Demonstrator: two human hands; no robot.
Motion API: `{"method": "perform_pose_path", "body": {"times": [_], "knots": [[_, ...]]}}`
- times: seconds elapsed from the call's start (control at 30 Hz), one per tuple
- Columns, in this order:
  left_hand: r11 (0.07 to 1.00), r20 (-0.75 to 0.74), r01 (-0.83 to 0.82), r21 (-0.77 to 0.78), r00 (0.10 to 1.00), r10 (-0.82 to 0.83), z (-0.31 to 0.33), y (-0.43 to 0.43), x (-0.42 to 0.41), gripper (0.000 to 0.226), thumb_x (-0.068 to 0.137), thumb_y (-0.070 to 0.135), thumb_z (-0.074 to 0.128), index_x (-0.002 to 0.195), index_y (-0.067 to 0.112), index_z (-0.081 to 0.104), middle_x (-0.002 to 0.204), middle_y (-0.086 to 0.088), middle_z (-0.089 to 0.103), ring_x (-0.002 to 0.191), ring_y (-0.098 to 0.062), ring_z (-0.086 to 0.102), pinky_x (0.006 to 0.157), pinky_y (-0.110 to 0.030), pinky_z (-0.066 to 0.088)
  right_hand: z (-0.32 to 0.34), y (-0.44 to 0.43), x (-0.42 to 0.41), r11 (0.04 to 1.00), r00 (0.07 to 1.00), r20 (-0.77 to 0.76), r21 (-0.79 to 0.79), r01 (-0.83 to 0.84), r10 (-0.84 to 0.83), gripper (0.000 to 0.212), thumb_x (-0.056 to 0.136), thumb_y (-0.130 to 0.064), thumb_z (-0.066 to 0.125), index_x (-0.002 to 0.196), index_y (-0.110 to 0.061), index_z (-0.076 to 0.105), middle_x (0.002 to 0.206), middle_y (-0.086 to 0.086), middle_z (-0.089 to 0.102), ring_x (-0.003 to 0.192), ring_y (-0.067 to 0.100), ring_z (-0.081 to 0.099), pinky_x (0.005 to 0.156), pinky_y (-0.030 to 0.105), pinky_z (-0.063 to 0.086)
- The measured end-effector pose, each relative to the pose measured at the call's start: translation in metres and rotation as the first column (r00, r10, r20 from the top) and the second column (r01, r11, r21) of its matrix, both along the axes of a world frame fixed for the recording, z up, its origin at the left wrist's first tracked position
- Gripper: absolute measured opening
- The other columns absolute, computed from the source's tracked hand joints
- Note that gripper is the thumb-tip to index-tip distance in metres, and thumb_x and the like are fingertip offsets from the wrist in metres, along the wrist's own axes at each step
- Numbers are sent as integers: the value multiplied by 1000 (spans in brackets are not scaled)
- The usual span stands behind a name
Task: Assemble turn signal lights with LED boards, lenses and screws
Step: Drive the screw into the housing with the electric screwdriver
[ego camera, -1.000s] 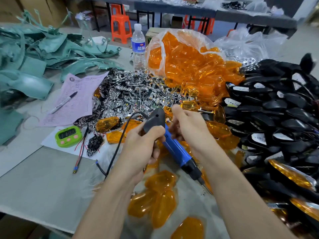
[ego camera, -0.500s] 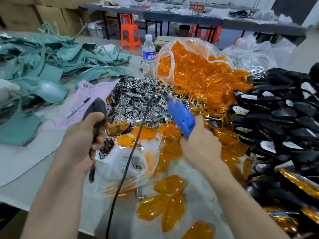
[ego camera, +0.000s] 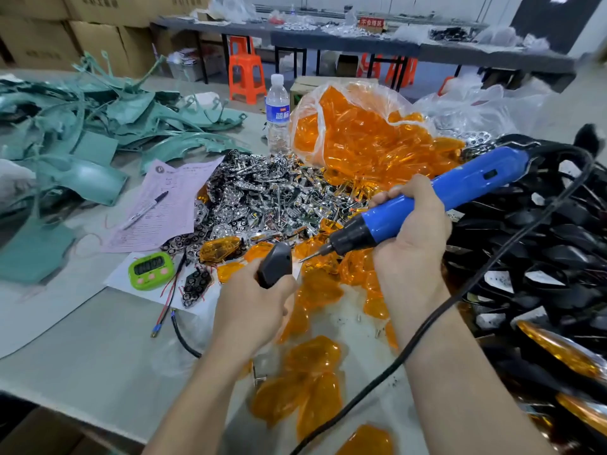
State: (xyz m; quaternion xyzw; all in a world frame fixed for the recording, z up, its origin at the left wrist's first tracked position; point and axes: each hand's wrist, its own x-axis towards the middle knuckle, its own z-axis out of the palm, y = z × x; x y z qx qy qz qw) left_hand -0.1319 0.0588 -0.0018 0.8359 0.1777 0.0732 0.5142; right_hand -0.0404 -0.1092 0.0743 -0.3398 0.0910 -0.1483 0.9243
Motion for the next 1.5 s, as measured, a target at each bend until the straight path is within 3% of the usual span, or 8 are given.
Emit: {"method": "perform_pose_path", "body": {"times": [0.1, 0.37, 0.53, 0.73, 0.9, 1.03, 1.2, 1.5], "knots": [[994, -53, -17, 105, 998, 22, -4, -6, -4, 29, 67, 58, 60, 82, 33, 64, 65, 9, 68, 67, -18, 71, 65, -41, 54, -3, 2, 0, 1000, 998, 55, -10, 27, -27, 24, 74, -3, 63, 94, -10, 52, 65, 6, 55, 55, 24, 58, 64, 35, 55], [999, -63, -33, 13, 997, 34, -7, -16, -3, 22, 65, 53, 64, 81, 38, 64, 63, 1, 69, 63, -24, 70, 59, -46, 57, -11, 9, -6, 980, 988, 146, -180, 82, -55, 22, 77, 2, 60, 89, -14, 52, 61, 3, 57, 55, 24, 61, 62, 35, 56], [997, -48, -69, -18, 997, 68, -11, -19, -1, 18, 64, 50, 67, 77, 37, 67, 59, 3, 68, 54, -21, 67, 48, -34, 46, -11, 16, -14, 964, 971, 229, -237, 123, -68, 25, 72, -2, 64, 90, -14, 51, 62, 5, 55, 55, 26, 60, 65, 38, 54], [962, 13, -136, -235, 990, 143, -7, -16, -1, 14, 58, 33, 76, 55, 22, 67, 45, 7, 54, 36, -10, 38, 37, -18, 26, -10, 22, -25, 984, 963, 266, -151, 95, -52, 22, 62, -7, 69, 76, -21, 60, 62, 6, 58, 56, 27, 60, 64, 39, 56], [966, -8, -176, -188, 984, 178, -14, -16, -1, 9, 58, 35, 79, 64, 32, 74, 48, 7, 57, 40, -11, 42, 42, -24, 32, -15, 34, -38, 940, 935, 350, -333, 67, 58, 29, 69, -5, 67, 77, -32, 61, 67, 2, 59, 65, 31, 57, 72, 43, 57], [954, -20, -221, -204, 975, 222, -17, -15, 0, 21, 52, 43, 76, 72, 44, 76, 56, 4, 69, 46, -11, 57, 49, -28, 46, -18, 40, -46, 919, 925, 364, -392, 49, 106, 28, 71, -9, 65, 76, -36, 61, 70, 5, 59, 67, 31, 59, 73, 35, 57], [948, -9, -201, -245, 979, 206, -17, -12, 1, 26, 45, 43, 75, 69, 32, 77, 62, -9, 69, 53, -21, 58, 57, -38, 51, -17, 45, -46, 903, 905, 403, -426, 50, 140, 31, 72, -8, 64, 77, -39, 63, 73, 14, 56, 67, 46, 54, 73, 40, 58], [962, -17, -150, -228, 989, 150, -22, -7, 0, 32, 42, 47, 74, 63, 23, 73, 50, 3, 59, 43, -15, 46, 43, -24, 36, -30, 37, -35, 932, 874, 424, -353, -81, 237, 41, 76, 11, 56, 86, -28, 61, 70, 5, 57, 63, 24, 60, 70, 42, 57]]}}
